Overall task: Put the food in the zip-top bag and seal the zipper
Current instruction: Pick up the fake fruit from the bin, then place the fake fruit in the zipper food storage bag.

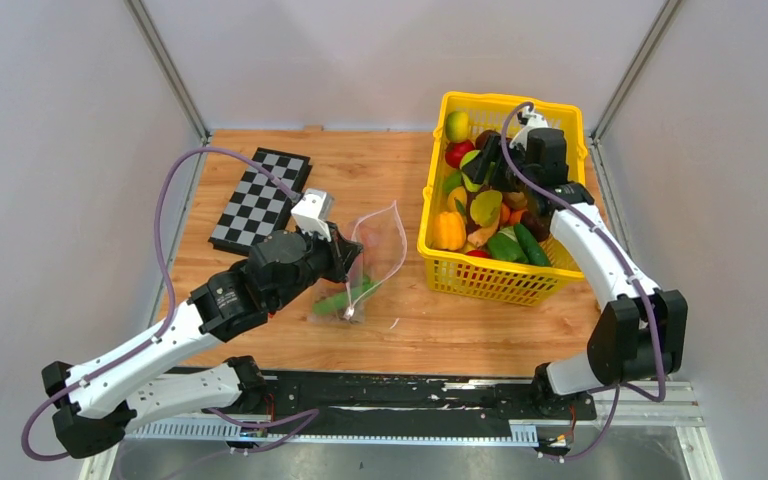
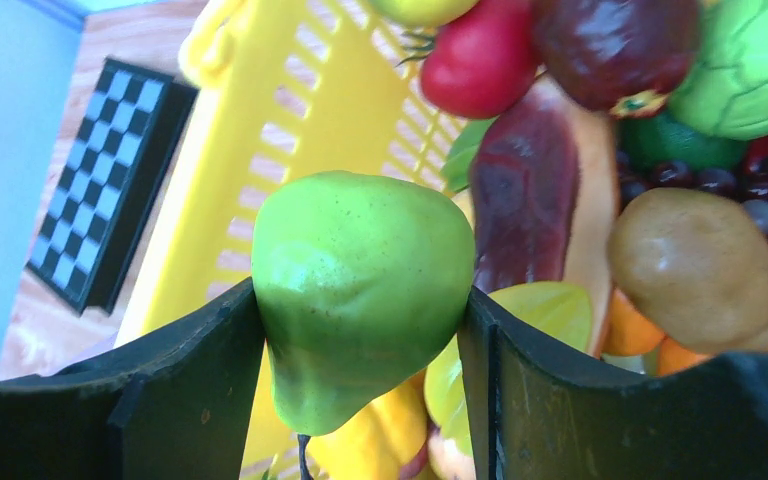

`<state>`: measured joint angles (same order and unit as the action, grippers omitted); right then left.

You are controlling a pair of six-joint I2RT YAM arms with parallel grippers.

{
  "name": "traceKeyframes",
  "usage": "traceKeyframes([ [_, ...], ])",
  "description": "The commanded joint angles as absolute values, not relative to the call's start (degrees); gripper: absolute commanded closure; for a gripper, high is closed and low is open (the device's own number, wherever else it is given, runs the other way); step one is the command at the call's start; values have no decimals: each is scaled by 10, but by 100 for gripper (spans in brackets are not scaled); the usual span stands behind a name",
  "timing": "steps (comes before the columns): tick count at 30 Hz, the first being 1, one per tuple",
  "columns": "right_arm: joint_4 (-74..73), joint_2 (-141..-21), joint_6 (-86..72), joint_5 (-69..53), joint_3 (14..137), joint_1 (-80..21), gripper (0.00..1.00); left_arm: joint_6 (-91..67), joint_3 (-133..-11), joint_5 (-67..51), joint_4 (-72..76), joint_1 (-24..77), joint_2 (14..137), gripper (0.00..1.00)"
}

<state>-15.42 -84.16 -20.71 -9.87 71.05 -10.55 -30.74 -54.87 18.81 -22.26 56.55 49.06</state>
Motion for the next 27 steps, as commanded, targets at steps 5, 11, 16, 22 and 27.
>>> traceKeyframes([
  [5,-133,-750,-165,-313,660,-101,59,-312,-556,187,-205,566,490,100],
  [11,-169,-697,-140,-341,668,-101,59,-315,-550,184,-195,566,490,100],
  [16,-165,-683,-139,-444,678,-102,59,-312,-559,178,-192,566,503,100],
  [22,-184,-670,-94,-528,702,-152,58,-311,-566,169,-186,566,515,100],
  [27,-255,-674,-6,-504,744,-242,58,-318,-570,160,-184,566,520,100],
])
